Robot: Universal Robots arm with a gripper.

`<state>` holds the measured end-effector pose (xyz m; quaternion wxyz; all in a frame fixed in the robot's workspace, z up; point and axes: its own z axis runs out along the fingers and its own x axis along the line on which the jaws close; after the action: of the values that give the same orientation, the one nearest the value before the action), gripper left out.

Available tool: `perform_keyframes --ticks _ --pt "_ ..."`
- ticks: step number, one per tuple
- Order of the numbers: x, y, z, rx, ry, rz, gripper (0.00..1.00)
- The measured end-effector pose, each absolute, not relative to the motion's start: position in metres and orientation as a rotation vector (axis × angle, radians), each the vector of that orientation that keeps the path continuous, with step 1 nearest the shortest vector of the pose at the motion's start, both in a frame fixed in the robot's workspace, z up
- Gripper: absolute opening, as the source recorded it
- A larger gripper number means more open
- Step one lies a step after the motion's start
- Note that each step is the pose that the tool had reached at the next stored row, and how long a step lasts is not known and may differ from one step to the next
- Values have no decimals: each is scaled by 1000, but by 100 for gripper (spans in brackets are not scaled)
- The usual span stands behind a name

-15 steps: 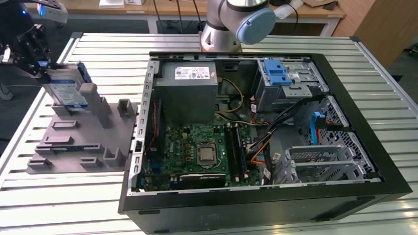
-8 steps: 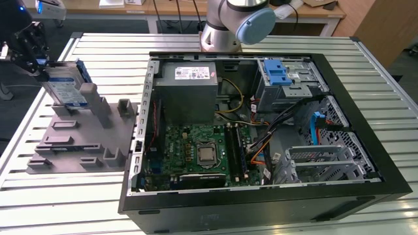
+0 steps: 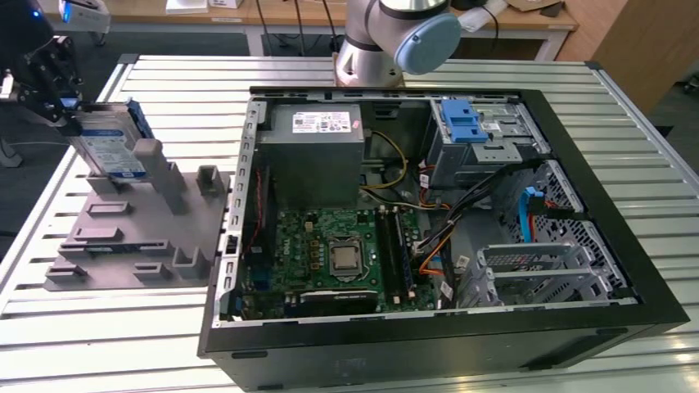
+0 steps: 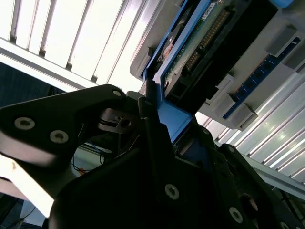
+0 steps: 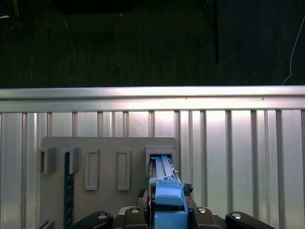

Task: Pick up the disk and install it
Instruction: 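Pick up the disk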

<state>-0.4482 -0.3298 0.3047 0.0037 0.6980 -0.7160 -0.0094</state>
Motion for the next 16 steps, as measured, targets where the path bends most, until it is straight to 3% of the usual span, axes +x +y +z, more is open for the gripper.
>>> perform_keyframes --ticks 16 --pt "-448 -330 309 2188 -2244 -30 36"
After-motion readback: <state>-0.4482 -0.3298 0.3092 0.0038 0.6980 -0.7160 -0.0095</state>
